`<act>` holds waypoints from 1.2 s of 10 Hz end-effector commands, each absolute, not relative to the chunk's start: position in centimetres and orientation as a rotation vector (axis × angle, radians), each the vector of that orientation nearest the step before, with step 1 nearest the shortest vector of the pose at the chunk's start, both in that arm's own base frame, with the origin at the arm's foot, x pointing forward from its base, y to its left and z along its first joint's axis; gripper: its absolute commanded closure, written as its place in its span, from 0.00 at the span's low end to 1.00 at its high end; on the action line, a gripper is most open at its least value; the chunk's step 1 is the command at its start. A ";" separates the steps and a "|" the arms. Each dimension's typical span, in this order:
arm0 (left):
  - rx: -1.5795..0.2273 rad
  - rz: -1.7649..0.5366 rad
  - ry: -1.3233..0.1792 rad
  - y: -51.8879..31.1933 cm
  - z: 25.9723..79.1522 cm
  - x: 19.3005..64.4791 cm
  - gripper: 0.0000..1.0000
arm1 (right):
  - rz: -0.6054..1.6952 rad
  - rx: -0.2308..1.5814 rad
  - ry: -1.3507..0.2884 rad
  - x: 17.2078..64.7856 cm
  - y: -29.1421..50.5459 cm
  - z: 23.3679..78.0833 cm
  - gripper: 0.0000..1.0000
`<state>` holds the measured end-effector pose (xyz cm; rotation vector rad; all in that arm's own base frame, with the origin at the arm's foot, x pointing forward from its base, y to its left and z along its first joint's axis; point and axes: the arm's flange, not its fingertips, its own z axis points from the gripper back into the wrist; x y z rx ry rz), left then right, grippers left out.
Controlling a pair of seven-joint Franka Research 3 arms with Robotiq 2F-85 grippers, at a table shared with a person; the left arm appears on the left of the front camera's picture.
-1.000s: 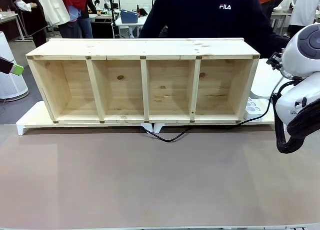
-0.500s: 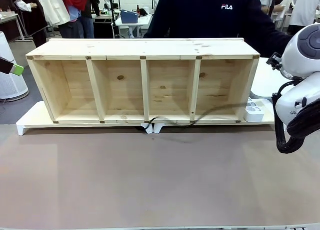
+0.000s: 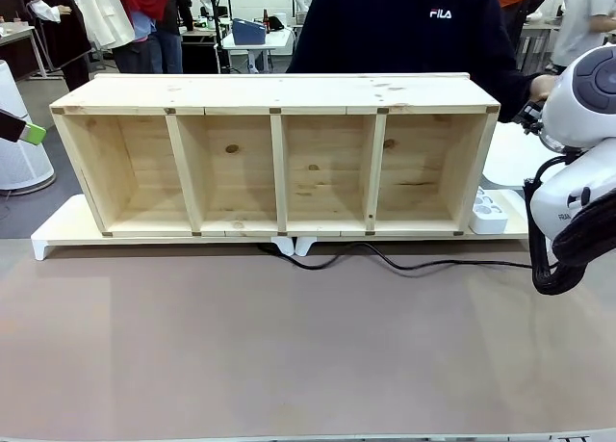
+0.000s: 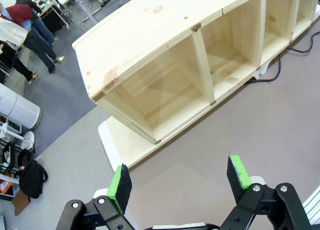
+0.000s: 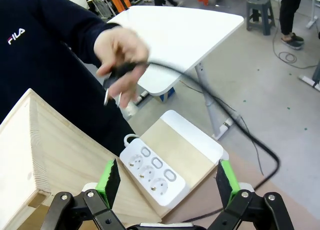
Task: Perform cable management.
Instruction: Release the Power Cable when the human grasps it.
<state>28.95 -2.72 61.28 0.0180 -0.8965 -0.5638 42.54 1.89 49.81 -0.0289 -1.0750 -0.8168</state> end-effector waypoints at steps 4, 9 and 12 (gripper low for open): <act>0.018 -0.560 -0.909 -2.7 61.3 29.2 0.00 | -0.816 -0.030 -1.068 42.6 1.8 49.7 0.00; 0.018 -0.560 -0.909 -2.7 61.3 29.2 0.00 | -0.816 -0.030 -1.068 42.6 1.8 49.7 0.00; 0.018 -0.560 -0.909 -2.7 61.3 29.2 0.00 | -0.816 -0.030 -1.068 42.6 1.8 49.7 0.00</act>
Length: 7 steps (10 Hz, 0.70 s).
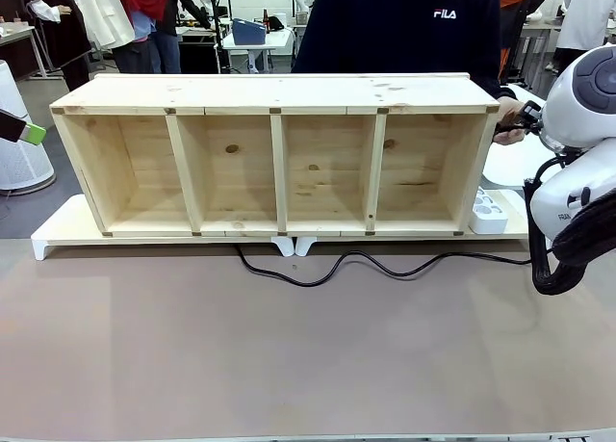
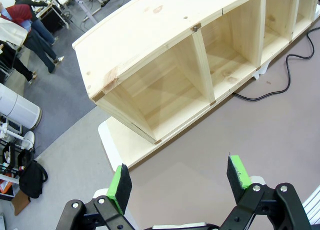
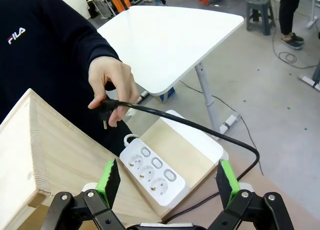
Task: Perform cable management.
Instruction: Release the Power Cable when the human grasps it.
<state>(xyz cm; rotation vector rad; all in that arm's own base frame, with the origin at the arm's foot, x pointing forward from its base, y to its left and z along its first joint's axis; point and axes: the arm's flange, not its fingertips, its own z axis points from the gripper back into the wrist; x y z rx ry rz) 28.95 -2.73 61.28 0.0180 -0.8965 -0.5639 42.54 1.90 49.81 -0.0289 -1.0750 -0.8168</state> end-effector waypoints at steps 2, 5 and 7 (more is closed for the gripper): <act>0.018 -0.560 -0.909 -2.7 61.3 29.2 0.00 | -0.816 -0.030 -1.068 42.6 1.8 49.7 0.00; 0.018 -0.560 -0.909 -2.7 61.3 29.2 0.00 | -0.816 -0.030 -1.068 42.6 1.8 49.7 0.00; 0.018 -0.560 -0.909 -2.7 61.3 29.2 0.00 | -0.816 -0.030 -1.068 42.6 1.8 49.7 0.00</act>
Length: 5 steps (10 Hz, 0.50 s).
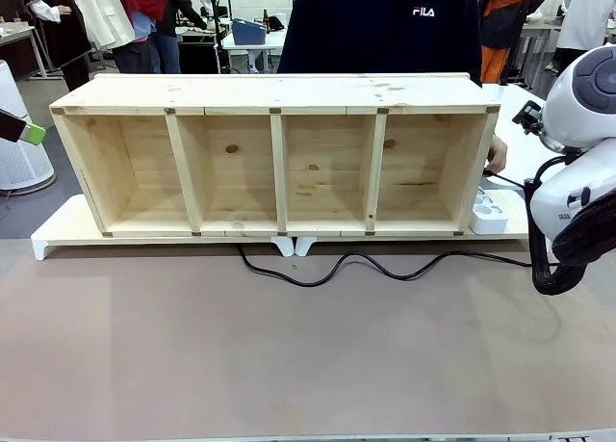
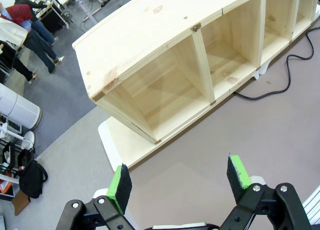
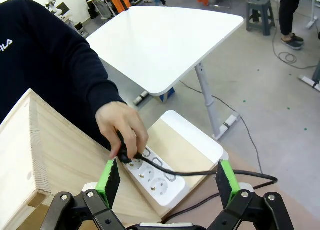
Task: Perform cable management.
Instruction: Release the Power Cable when the human grasps it.
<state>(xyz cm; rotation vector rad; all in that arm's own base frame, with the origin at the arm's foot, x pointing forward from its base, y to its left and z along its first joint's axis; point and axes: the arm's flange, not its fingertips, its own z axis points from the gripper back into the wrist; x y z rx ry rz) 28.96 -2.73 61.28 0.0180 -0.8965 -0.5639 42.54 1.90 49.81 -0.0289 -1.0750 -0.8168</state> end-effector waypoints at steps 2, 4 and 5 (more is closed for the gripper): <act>0.018 -0.560 -0.909 -2.7 61.3 29.2 0.00 | -0.816 -0.030 -1.068 42.6 1.8 49.7 0.00; 0.018 -0.560 -0.909 -2.7 61.3 29.2 0.00 | -0.816 -0.030 -1.068 42.6 1.8 49.7 0.00; 0.018 -0.560 -0.909 -2.7 61.3 29.2 0.00 | -0.816 -0.030 -1.068 42.6 1.8 49.7 0.00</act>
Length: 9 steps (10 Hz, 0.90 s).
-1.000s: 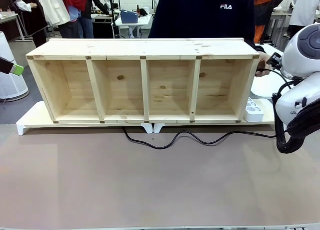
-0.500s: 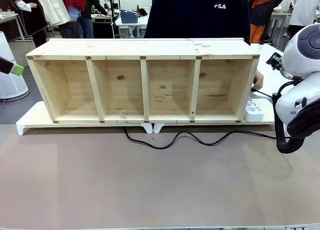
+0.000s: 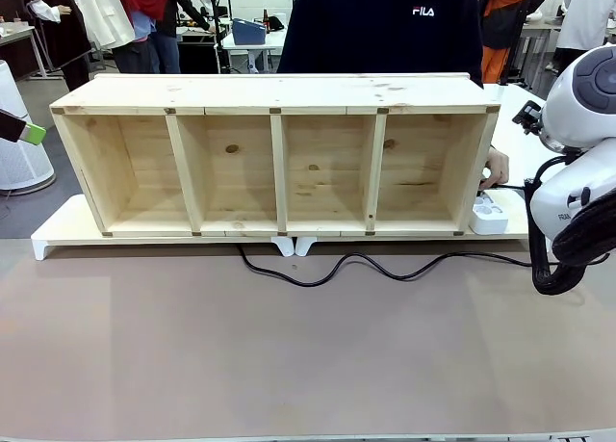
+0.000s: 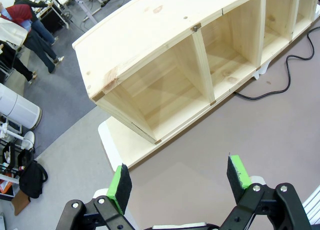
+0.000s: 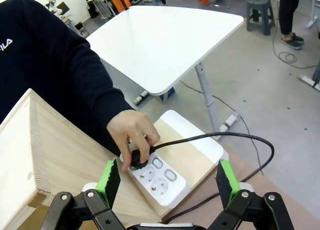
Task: Perform cable management.
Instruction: Release the Power Cable when the human grasps it.
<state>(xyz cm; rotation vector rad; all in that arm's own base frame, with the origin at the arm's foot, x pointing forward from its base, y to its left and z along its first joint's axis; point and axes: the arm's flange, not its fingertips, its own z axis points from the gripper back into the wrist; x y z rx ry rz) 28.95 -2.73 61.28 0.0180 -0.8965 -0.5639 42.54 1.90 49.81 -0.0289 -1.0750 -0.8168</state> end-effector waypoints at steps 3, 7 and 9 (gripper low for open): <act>0.018 -0.560 -0.909 -2.7 61.3 29.2 0.00 | -0.816 -0.030 -1.068 42.6 1.8 49.7 0.00; 0.018 -0.560 -0.909 -2.7 61.3 29.2 0.00 | -0.816 -0.030 -1.068 42.6 1.8 49.7 0.00; 0.018 -0.560 -0.909 -2.7 61.3 29.2 0.00 | -0.816 -0.030 -1.068 42.6 1.8 49.7 0.00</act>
